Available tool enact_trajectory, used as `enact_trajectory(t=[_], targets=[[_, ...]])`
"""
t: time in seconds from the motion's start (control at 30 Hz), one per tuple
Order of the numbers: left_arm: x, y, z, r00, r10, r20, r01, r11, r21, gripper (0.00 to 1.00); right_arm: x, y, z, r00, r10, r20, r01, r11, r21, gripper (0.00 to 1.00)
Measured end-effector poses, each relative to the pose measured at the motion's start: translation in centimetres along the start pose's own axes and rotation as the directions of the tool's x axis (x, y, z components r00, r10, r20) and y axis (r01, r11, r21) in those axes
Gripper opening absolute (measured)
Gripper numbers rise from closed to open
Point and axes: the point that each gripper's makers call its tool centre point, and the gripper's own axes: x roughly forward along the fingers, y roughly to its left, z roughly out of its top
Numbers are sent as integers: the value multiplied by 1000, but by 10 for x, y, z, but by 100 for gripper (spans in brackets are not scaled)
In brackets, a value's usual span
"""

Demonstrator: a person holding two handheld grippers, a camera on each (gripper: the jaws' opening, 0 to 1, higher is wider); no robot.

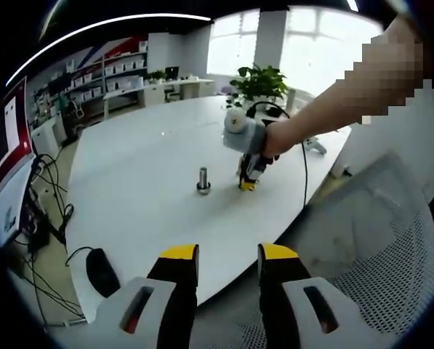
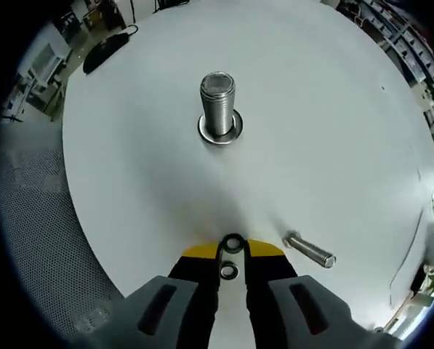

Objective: Place the washer onto the threaded stud by aligning its center hole with the stud, sliding it down to the base, and recovering from edge contact or off-axis alignment until the washer reaches the visible bottom stop.

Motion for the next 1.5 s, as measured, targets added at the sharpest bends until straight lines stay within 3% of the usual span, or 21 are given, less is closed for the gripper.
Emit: enact_trajectory(t=[0.57,0.8,0.93,1.03,1.17,1.5], targets=[[0,0,0,1000,2,-2,-2,1000,4,29,-3,3,0,998,-50,40,50,999,13,14],[-1,1,0,1000,5,1,-5,1000,4,29,-5,1,-1,995,-40,86,32,995,94,14],[0,0,-1,1000,3,-3,-3,1000,8,29,-5,1,-1,993,-22,120,-2,981,192,14],[-1,1,0,1000,5,1,-5,1000,6,29,-4,0,-2,992,-17,125,-8,980,200,14],[-1,0,0,1000,4,1,-4,1000,7,29,-12,3,2,990,-31,139,8,987,159,14],[-1,1,1,1000,5,5,-5,1000,9,29,-44,-13,9,975,-87,202,49,982,185,14]])
